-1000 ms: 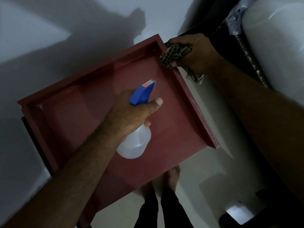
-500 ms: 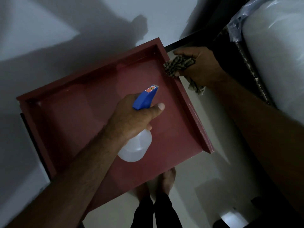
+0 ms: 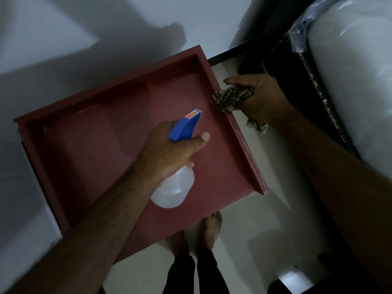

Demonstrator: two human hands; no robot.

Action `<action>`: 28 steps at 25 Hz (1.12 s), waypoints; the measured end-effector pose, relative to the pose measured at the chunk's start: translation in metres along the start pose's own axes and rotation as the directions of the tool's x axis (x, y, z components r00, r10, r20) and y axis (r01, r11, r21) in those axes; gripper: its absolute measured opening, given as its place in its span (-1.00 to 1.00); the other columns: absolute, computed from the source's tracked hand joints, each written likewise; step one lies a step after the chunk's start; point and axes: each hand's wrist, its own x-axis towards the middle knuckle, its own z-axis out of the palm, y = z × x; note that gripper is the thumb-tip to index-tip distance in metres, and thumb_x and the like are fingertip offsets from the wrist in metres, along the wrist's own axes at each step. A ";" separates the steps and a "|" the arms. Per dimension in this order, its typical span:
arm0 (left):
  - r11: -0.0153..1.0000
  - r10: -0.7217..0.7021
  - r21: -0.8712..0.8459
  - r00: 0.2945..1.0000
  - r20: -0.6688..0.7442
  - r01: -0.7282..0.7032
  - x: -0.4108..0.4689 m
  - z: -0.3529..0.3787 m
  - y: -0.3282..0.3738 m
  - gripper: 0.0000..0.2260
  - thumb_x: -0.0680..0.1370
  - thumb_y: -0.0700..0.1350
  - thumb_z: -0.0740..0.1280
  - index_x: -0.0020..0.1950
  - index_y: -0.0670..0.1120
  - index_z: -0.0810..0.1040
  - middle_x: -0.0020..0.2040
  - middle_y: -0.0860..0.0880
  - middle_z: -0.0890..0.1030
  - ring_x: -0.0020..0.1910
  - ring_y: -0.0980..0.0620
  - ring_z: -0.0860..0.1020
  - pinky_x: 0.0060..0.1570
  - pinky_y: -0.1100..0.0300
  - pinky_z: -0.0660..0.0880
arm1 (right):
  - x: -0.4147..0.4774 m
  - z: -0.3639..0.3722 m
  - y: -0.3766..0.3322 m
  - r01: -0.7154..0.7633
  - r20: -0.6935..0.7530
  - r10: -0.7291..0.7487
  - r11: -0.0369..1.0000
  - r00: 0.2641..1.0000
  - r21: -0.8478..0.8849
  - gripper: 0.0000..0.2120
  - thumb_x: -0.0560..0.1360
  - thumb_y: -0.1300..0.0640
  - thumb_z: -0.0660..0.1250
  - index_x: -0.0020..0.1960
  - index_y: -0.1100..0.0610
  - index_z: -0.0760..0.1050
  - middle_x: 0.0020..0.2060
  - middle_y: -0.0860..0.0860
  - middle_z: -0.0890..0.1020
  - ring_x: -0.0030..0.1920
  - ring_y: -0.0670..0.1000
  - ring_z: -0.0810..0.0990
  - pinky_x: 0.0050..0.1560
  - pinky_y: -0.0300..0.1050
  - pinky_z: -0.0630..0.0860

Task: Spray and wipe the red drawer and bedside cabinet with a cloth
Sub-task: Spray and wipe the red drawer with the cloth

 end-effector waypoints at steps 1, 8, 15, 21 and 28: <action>1.000 -0.001 -0.001 1.000 -0.001 0.001 0.000 0.001 0.000 -0.51 0.52 0.10 0.50 -0.03 -0.33 0.48 -0.14 -0.36 0.58 -0.37 -0.05 0.66 -0.27 0.17 0.59 | 0.005 0.002 -0.002 0.031 -0.008 -0.031 0.999 0.999 -0.020 -0.42 0.39 0.27 0.63 0.33 -0.11 0.63 0.20 -0.06 0.68 -0.11 -0.16 0.70 -0.13 0.02 0.71; 0.999 -0.007 0.038 1.000 -0.012 0.008 -0.007 0.004 -0.002 -0.51 0.52 0.13 0.49 -0.03 -0.31 0.49 -0.19 -0.33 0.59 -0.39 0.00 0.67 -0.25 0.18 0.56 | -0.020 0.006 0.020 -0.012 -0.014 0.014 0.994 1.000 0.105 -0.51 0.43 0.31 0.60 0.28 -0.05 0.67 0.08 -0.02 0.73 -0.31 -0.12 0.73 -0.57 -0.13 0.57; 0.999 -0.037 0.014 0.999 -0.028 0.037 -0.013 0.013 -0.004 -0.56 0.52 0.13 0.49 -0.03 -0.26 0.53 -0.28 -0.12 0.61 -0.38 0.00 0.68 -0.28 0.22 0.55 | -0.012 0.012 0.015 0.055 -0.065 -0.049 0.994 0.997 0.095 -0.56 0.41 0.32 0.58 0.18 -0.06 0.66 0.08 -0.12 0.68 -0.11 -0.18 0.66 -0.36 -0.42 0.56; 0.999 -0.044 0.028 0.999 -0.021 0.044 -0.018 0.017 -0.006 -0.55 0.52 0.16 0.48 -0.07 -0.24 0.53 -0.33 -0.13 0.62 -0.39 0.03 0.68 -0.27 0.22 0.51 | -0.043 0.009 0.029 -0.005 -0.087 0.016 0.991 0.996 0.134 -0.59 0.47 0.37 0.53 0.18 -0.05 0.66 0.05 -0.02 0.68 -0.42 -0.22 0.64 -0.59 -0.11 0.56; 0.999 -0.037 -0.024 0.999 -0.030 0.037 -0.022 0.022 -0.011 -0.55 0.52 0.14 0.49 -0.06 -0.26 0.52 -0.29 -0.10 0.62 -0.38 0.02 0.68 -0.34 0.30 0.53 | -0.032 0.006 0.017 0.048 -0.055 -0.045 0.998 0.997 0.051 -0.37 0.43 0.34 0.57 0.42 -0.04 0.53 0.37 -0.02 0.52 0.15 0.00 0.64 -0.26 -0.22 0.68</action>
